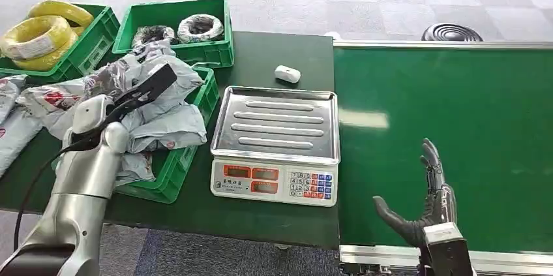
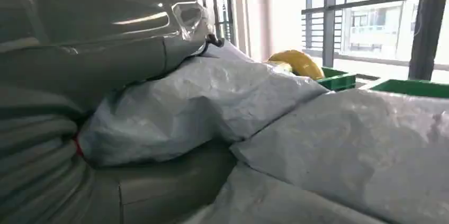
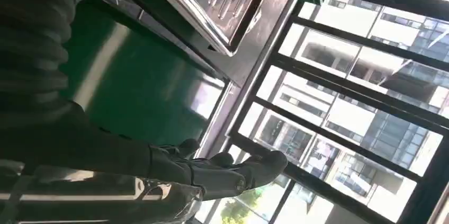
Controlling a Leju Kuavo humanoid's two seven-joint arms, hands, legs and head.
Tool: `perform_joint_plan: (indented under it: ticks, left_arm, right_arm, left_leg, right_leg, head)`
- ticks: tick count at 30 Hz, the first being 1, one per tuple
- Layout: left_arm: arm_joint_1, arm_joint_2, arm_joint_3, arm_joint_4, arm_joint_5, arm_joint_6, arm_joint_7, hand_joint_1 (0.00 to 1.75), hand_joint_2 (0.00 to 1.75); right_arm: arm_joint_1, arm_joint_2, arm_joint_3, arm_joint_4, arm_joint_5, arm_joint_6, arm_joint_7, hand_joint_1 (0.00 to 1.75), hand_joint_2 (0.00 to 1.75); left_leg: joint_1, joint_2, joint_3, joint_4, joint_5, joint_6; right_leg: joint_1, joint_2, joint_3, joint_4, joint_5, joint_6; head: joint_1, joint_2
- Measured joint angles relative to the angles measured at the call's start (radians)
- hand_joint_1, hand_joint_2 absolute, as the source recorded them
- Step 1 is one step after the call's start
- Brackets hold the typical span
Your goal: Moved the parcel from conveyor to table for the left to box.
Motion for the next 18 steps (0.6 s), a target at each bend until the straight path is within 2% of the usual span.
perform_joint_plan:
  ticks: [5,11,14,18]
  left_arm:
    - [0.031,0.000,0.038,-0.042,-0.025,-0.027,0.002,0.00,1.75]
    - [0.085,-0.027,0.114,-0.217,0.095,0.197,-0.069,0.00,1.75]
    - [0.108,-0.037,0.137,-0.318,0.222,0.339,-0.160,0.00,1.75]
    - [0.151,-0.047,0.140,-0.450,0.410,0.558,-0.411,0.00,1.75]
  right_arm:
    - [-0.015,-0.006,0.000,0.014,-0.001,-0.007,0.003,0.00,1.75]
    - [-0.012,-0.003,0.001,0.016,0.008,-0.006,0.009,0.00,1.75]
    - [-0.007,0.002,0.001,0.016,0.011,-0.006,0.009,0.00,1.75]
    - [0.016,0.010,-0.002,0.016,0.016,-0.016,0.003,0.00,1.75]
  left_leg:
    - [0.000,0.000,0.000,0.000,0.000,0.000]
    - [0.000,0.000,0.000,0.000,0.000,0.000]
    - [0.000,0.000,0.000,0.000,0.000,0.000]
    - [0.000,0.000,0.000,0.000,0.000,0.000]
  right_leg:
    - [0.000,0.000,0.000,0.000,0.000,0.000]
    - [0.000,0.000,-0.001,0.000,0.000,0.000]
    - [0.000,0.000,-0.001,0.000,0.000,0.000]
    - [0.000,0.000,-0.001,0.000,0.000,0.000]
  head:
    - [0.000,0.000]
    - [0.000,0.000]
    - [0.000,0.000]
    - [0.000,0.000]
